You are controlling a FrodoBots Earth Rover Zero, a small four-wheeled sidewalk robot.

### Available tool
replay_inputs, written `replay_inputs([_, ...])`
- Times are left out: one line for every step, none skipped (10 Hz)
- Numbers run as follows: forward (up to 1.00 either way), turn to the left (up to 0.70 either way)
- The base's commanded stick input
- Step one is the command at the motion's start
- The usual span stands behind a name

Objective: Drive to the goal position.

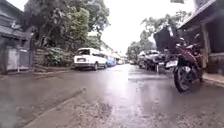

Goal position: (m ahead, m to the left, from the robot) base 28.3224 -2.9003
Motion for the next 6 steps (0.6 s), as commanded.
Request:
replay_inputs([1.0, 0.0])
replay_inputs([1.0, 0.0])
replay_inputs([1.0, 0.0])
replay_inputs([1.0, 0.0])
replay_inputs([1.0, 0.0])
replay_inputs([1.0, 0.0])
